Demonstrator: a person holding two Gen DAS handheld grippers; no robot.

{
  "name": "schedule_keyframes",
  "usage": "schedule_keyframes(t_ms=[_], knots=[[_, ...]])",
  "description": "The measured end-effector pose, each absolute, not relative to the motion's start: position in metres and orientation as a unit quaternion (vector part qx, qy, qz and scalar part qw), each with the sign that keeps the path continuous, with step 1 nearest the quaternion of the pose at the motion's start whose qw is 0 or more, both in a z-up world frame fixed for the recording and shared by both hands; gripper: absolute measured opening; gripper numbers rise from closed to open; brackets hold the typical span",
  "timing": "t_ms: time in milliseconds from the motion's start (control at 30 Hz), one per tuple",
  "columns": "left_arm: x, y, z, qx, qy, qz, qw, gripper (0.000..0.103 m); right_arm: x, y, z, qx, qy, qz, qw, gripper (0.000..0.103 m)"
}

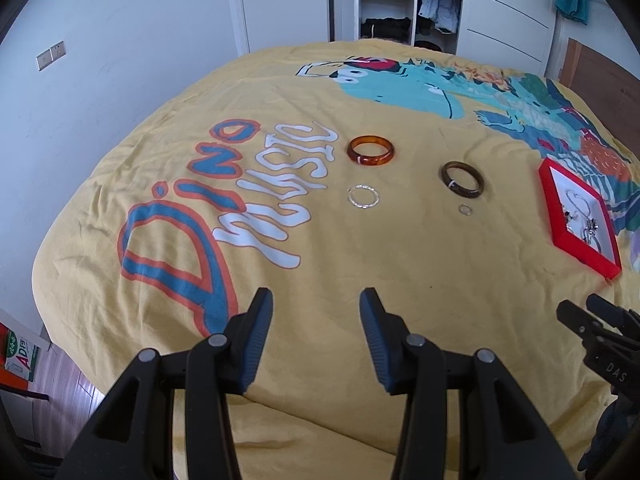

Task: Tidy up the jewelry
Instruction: 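Move both open tools back over the remaining jewelry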

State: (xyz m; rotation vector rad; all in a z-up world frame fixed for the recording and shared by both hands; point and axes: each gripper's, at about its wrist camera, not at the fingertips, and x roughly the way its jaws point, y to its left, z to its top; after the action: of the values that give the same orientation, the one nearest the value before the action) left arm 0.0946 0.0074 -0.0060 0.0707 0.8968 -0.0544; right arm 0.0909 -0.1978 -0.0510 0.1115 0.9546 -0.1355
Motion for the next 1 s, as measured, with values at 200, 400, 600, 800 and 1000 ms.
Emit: schedule_keyframes(t_ms=[200,400,600,800,1000], knots=[[0.095,0.001,0.000,0.038,0.429,-0.033,0.902,0.043,0.093,-0.199,-0.054,0.052,0.462,-0.064,0.883,0.073],[0.092,-0.003,0.001,0.042,0.429,-0.037,0.902,0.043,0.092,-0.202,-0.055,0.054,0.464,-0.066,0.882,0.073],[0.092,-0.004,0.001,0.042,0.429,-0.036,0.902,0.043,0.092,-0.202,-0.054,0.053,0.463,-0.065,0.883,0.073],[0.092,-0.004,0.002,0.041,0.431,-0.037,0.901,0.043,0.092,-0.201,-0.054,0.052,0.463,-0.065,0.882,0.073],[0.092,-0.003,-0.006,0.036,0.438,-0.038,0.897,0.043,0.093,-0.199,-0.055,0.051,0.466,-0.059,0.882,0.073]])
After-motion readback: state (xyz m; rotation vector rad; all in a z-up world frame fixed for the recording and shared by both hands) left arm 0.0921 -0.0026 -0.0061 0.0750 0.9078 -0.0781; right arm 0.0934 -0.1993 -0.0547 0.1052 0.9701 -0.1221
